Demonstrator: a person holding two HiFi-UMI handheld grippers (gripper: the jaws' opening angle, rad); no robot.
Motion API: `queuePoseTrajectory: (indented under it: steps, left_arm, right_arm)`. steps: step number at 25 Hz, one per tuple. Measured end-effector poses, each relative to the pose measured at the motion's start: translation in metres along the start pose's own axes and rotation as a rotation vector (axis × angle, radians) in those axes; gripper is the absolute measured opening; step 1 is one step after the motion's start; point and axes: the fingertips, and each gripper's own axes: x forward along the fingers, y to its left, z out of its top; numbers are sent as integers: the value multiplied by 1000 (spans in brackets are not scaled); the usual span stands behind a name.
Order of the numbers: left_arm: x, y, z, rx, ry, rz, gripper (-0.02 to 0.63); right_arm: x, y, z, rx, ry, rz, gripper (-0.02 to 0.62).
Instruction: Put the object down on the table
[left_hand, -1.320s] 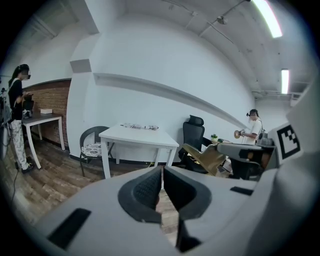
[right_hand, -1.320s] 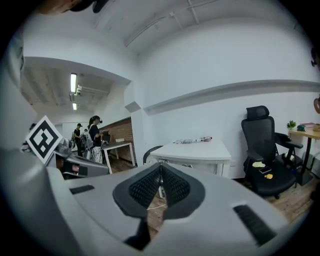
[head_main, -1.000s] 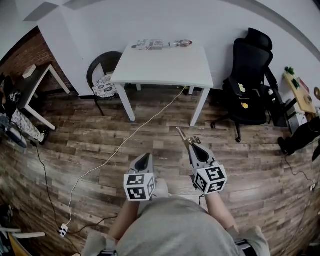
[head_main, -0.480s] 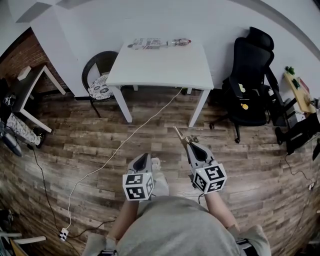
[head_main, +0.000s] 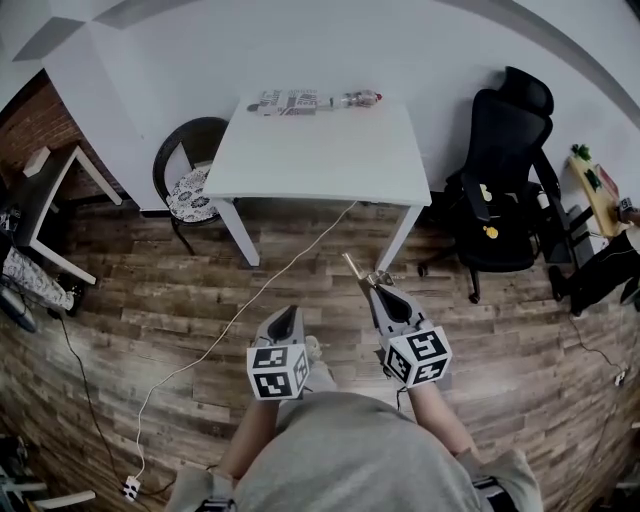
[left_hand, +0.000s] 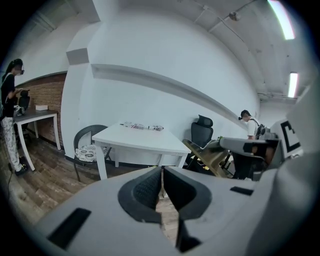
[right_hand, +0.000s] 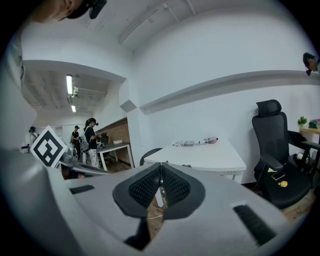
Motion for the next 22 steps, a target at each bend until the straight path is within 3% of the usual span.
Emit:
queuePoseTrajectory:
  steps: [9,22]
  left_arm:
    - [72,39,62,7,2,-15,15]
    - [157,92,114,25,27,-39,15]
  right_arm:
    - [87,-24,38,-6,-8,3,9]
    - [192,-59,62,19,-5,-24,9]
